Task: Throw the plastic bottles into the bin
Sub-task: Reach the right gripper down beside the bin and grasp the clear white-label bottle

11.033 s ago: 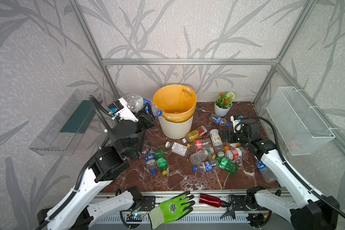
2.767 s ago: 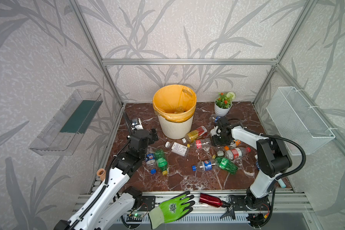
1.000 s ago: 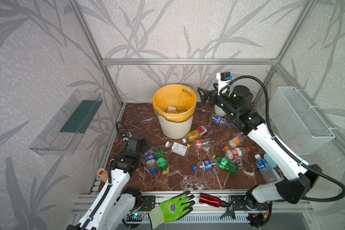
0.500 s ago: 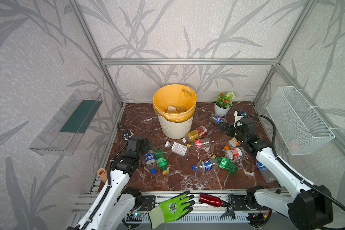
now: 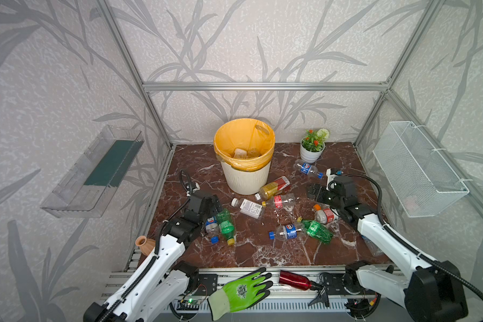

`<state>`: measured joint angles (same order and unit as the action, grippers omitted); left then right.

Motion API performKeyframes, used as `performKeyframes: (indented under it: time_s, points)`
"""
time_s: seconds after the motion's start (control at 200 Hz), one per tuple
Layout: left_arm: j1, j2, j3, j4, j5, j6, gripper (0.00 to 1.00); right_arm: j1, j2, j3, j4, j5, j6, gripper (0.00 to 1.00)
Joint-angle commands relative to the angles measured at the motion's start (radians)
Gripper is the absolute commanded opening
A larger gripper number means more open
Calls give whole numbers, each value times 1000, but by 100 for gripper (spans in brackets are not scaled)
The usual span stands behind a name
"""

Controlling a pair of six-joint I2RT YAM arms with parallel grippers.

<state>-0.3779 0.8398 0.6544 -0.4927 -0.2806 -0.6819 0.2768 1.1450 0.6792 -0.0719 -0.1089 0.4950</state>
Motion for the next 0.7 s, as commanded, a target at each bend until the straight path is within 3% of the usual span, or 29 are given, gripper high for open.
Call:
performKeyframes:
  time_s: [0.0, 0.255, 0.385, 0.53, 0.695]
  points:
    - [-1, -6, -17, 28, -47, -36, 95, 87, 76, 81, 0, -51, -82, 94]
    - [2, -42, -39, -7, -170, -85, 99, 360, 284, 248, -32, -5, -245, 94]
    - [24, -54, -43, -18, -174, -81, 99, 462, 408, 348, -92, 3, -316, 94]
    - [59, -44, -45, -20, -133, -82, 99, 549, 535, 458, -169, 20, -420, 95]
    - [82, -46, -46, -29, -118, -75, 99, 576, 673, 567, -261, 19, -483, 96]
